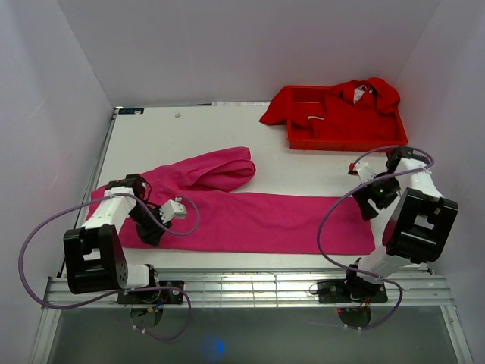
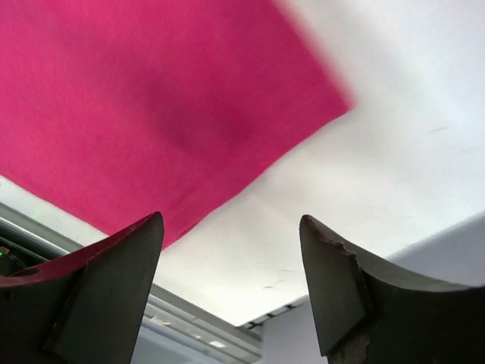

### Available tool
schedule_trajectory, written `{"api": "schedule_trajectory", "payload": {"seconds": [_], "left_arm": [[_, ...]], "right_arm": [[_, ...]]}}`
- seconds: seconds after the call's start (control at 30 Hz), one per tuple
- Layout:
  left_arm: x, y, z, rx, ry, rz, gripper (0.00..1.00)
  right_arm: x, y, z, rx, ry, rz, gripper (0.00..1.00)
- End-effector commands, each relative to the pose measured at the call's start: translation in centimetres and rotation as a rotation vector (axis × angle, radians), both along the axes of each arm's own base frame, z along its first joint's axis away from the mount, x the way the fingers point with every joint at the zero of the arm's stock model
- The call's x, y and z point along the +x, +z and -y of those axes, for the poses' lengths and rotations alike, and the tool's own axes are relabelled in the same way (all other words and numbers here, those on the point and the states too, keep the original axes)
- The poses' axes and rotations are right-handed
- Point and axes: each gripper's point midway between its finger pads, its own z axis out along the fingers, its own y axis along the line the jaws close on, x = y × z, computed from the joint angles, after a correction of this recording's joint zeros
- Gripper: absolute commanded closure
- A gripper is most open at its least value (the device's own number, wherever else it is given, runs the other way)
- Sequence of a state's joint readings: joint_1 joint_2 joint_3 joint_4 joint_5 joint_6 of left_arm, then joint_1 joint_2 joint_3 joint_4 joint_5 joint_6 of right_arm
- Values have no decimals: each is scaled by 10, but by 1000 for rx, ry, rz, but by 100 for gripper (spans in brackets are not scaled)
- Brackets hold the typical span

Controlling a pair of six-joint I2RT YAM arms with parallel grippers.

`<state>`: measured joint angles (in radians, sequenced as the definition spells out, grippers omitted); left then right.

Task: Fold and stack the trousers
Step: Flatten the trousers out

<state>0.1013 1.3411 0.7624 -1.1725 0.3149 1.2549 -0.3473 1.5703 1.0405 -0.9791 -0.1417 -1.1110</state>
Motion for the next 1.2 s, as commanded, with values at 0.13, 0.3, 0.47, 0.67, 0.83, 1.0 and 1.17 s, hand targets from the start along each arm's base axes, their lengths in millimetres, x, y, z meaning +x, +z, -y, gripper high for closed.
{"api": "schedule_trajectory", "payload": {"seconds": [0.13, 0.3, 0.47, 0.67, 0.83, 1.0, 1.17], "left_arm": [[79, 65, 17, -120, 112, 337, 44], [129, 94, 21, -204, 336, 470, 43], [172, 82, -12, -186, 680, 495, 42], [189, 70, -43, -226, 975, 413, 42], [188, 55, -48, -231, 1040, 362, 42], [184, 39, -52, -232, 1087, 320, 42], [183, 22, -58, -230, 1138, 272, 42]], "right_arm": [[115, 101, -95, 335, -65, 281, 23], [151, 116, -181, 553, -110, 278, 27], [183, 112, -257, 820, -225, 298, 18], [177, 84, -324, 991, -440, 121, 16], [175, 61, -354, 1111, -559, 74, 14], [155, 31, -393, 1092, -540, 2, 17], [144, 12, -428, 1074, -543, -61, 22]]}}
